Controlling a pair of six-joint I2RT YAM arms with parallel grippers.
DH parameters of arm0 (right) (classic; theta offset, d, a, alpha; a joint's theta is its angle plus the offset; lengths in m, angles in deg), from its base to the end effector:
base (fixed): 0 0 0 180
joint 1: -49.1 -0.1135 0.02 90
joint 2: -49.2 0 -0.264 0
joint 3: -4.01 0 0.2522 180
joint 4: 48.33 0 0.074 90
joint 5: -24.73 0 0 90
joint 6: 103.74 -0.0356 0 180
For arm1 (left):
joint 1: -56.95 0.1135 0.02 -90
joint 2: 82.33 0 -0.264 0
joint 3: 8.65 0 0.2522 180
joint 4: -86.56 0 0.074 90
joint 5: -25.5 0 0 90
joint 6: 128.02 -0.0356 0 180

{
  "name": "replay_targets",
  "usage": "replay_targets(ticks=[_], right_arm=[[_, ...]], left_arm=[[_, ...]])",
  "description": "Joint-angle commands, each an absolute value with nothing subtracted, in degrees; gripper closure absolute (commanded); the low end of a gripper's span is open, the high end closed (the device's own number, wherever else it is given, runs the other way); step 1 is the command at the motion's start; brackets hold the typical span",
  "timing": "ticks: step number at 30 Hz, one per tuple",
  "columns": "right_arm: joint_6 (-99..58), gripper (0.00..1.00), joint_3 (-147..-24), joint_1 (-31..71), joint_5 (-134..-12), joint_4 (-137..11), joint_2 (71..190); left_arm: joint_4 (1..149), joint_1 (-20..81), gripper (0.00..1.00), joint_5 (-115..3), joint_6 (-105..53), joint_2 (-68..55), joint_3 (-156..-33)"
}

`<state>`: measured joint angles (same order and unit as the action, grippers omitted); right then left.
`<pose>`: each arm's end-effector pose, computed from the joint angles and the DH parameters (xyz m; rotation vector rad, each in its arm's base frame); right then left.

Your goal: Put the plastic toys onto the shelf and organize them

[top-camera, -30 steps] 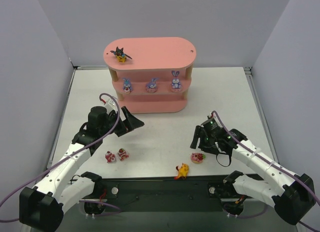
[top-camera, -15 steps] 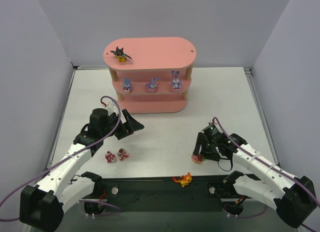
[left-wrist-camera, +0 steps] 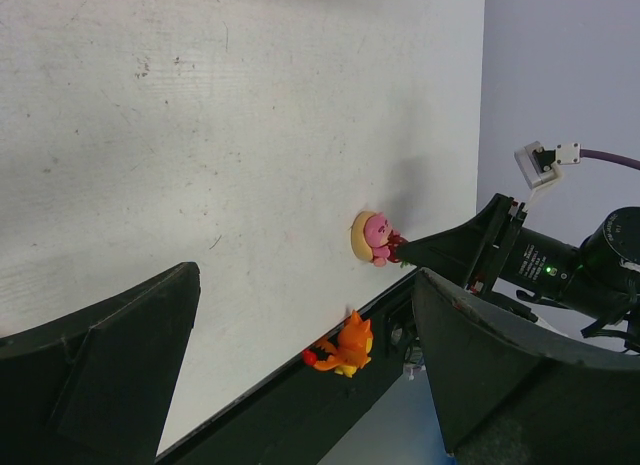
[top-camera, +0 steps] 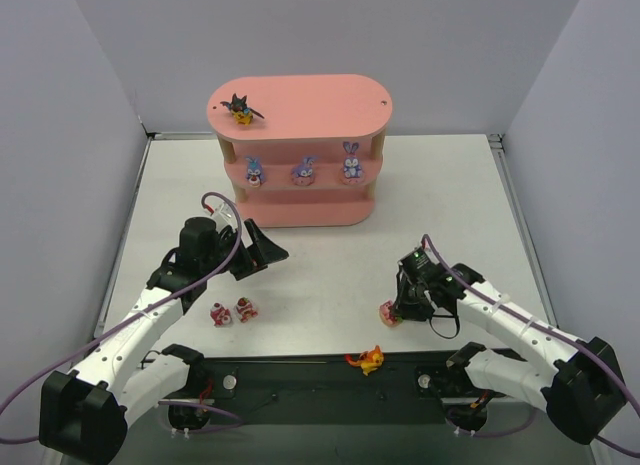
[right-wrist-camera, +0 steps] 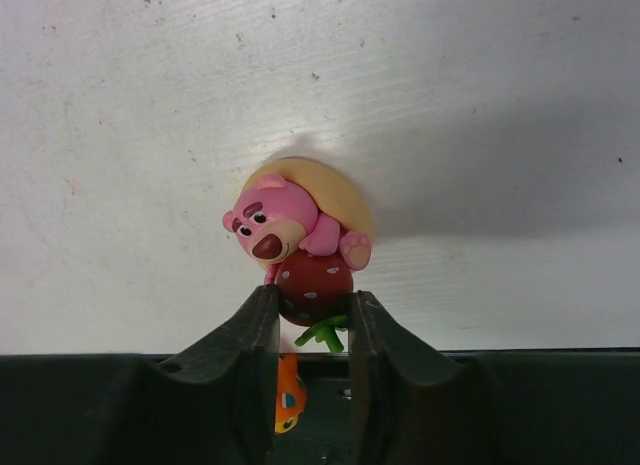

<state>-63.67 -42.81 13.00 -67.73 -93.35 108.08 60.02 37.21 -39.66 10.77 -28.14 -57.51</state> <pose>0.1524 0.1130 0.1948 0.3069 2.6727 0.5845 0.1897 -0.0840 0.2480 -0.3019 2.2787 -1.1292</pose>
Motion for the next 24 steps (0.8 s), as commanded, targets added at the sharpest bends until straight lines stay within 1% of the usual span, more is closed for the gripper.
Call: replay_targets(ticks=[1,2,6,11,19,24], right_arm=[[-64.98,0.92,-44.03,12.36,-68.96,-94.34,110.28],[-64.81,1.0,-44.55,12.45,-68.96,-94.26,110.64],[-63.84,1.0,-47.54,12.45,-68.44,-94.52,111.61],[-61.29,1.0,-54.48,12.8,-66.68,-94.26,113.97],[-57.42,1.0,-66.26,14.38,-65.62,-88.99,126.01],[-56.89,1.0,-70.65,14.99,-65.44,-80.65,132.24]], left_arm=[[60.14,37.44,0.03,-39.19,9.52,-28.54,-57.92],[60.14,37.44,0.03,-39.19,9.52,-28.63,-57.84],[59.71,37.44,0.03,-39.54,9.44,-28.9,-58.1],[58.3,37.62,0.03,-40.51,8.65,-29.69,-58.71],[55.58,38.06,0.03,-42.17,8.12,-31.0,-59.06],[53.56,38.58,0.03,-42.97,7.59,-32.06,-59.59]])
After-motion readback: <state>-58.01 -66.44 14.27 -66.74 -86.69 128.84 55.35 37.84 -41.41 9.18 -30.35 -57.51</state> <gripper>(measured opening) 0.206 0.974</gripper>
